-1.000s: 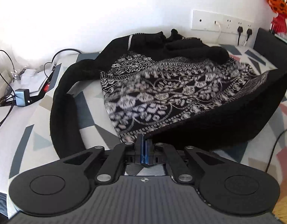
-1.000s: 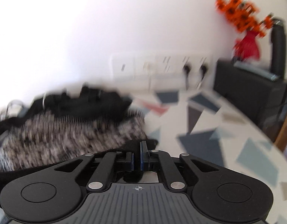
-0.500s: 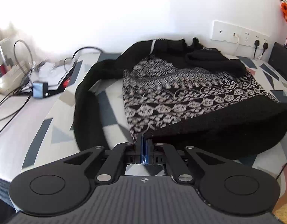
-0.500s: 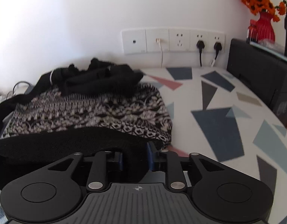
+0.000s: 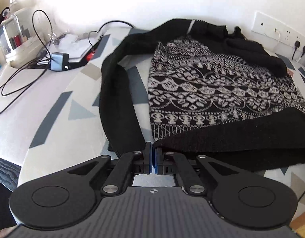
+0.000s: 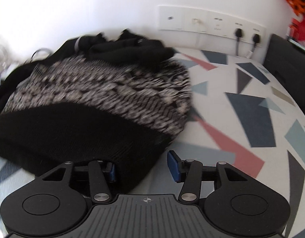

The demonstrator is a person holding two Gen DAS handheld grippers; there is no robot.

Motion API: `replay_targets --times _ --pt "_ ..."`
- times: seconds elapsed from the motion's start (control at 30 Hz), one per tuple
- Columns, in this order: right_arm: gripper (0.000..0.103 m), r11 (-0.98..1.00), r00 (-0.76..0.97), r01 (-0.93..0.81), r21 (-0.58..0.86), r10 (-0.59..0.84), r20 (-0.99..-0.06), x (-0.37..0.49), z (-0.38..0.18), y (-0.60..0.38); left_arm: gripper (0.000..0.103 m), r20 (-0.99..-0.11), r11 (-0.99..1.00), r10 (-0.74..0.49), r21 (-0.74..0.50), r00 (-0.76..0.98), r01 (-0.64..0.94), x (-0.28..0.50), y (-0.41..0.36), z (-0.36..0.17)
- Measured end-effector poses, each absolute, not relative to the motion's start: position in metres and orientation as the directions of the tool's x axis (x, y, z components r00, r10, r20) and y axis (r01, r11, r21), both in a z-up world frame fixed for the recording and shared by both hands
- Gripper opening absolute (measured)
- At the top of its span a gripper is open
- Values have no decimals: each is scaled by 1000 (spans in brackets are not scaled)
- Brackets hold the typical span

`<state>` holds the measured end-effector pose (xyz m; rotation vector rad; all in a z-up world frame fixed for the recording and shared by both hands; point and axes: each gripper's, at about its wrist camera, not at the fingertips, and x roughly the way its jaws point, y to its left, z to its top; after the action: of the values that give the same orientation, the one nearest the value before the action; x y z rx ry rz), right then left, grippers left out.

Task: Fold clothes
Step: 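Hold the hem with the left gripper while the right gripper grasps the sweater edge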

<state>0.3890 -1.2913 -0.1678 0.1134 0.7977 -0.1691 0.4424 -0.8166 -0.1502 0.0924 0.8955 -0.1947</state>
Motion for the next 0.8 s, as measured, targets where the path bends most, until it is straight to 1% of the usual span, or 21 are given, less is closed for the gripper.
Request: replay_targets --times 0.03,0.07,0.1,0.13,0.17,0.23,0.27,0.3,0.37,0.53,0.6,0.63,0.67,0.7,0.73,0.77,0.8 --pt "42 981 683 190 23 -115 -721 389 -168 -1289 3 -785 978 -131 -3 606 208 442 -817 -151" --pt "37 982 681 187 9 -123 -722 388 -168 -1286 2 -787 978 -133 -5 603 208 441 -817 -151" --pt "26 982 678 187 -3 -131 -723 388 -167 -1284 3 -786 978 -137 -12 602 207 443 -816 -151" --pt "22 978 681 211 -2 -149 -717 386 -162 -1291 2 -785 978 -142 -17 602 208 445 -815 -151" --pt "22 972 683 236 -2 -167 -711 384 -157 -1298 2 -784 977 -146 -19 603 211 444 -815 -150" --pt "24 949 689 316 -4 -233 -687 376 -146 -1319 3 -786 974 -153 -18 599 225 444 -817 -152" --pt "28 939 694 343 6 -248 -676 372 -141 -1328 3 -787 973 -157 -18 597 232 444 -819 -153" --pt "36 931 698 365 17 -262 -666 368 -136 -1337 3 -788 971 -160 -18 595 238 444 -820 -153" --pt "42 932 701 360 39 -243 -670 362 -136 -1343 3 -798 970 -159 -15 581 244 445 -822 -157" --pt "42 964 691 265 -11 -198 -695 353 -151 -1321 10 -811 966 -149 3 565 260 447 -824 -163" --pt "42 966 684 259 6 -179 -707 352 -157 -1315 13 -813 962 -145 17 565 272 447 -825 -164" --pt "42 965 680 262 14 -174 -713 353 -160 -1313 17 -814 960 -141 27 564 279 448 -826 -165" --pt "40 964 675 264 22 -169 -718 353 -163 -1311 25 -812 957 -130 47 569 286 448 -828 -166" --pt "40 964 669 264 23 -166 -724 353 -165 -1309 31 -810 954 -118 69 574 293 448 -830 -167" --pt "37 964 664 264 23 -165 -729 353 -168 -1309 42 -808 950 -107 90 579 300 448 -831 -168" --pt "28 963 661 267 21 -167 -732 352 -169 -1309 48 -809 947 -103 99 579 307 449 -831 -170" --pt "24 962 662 271 25 -168 -731 351 -170 -1310 50 -809 944 -101 107 579 313 449 -832 -171"
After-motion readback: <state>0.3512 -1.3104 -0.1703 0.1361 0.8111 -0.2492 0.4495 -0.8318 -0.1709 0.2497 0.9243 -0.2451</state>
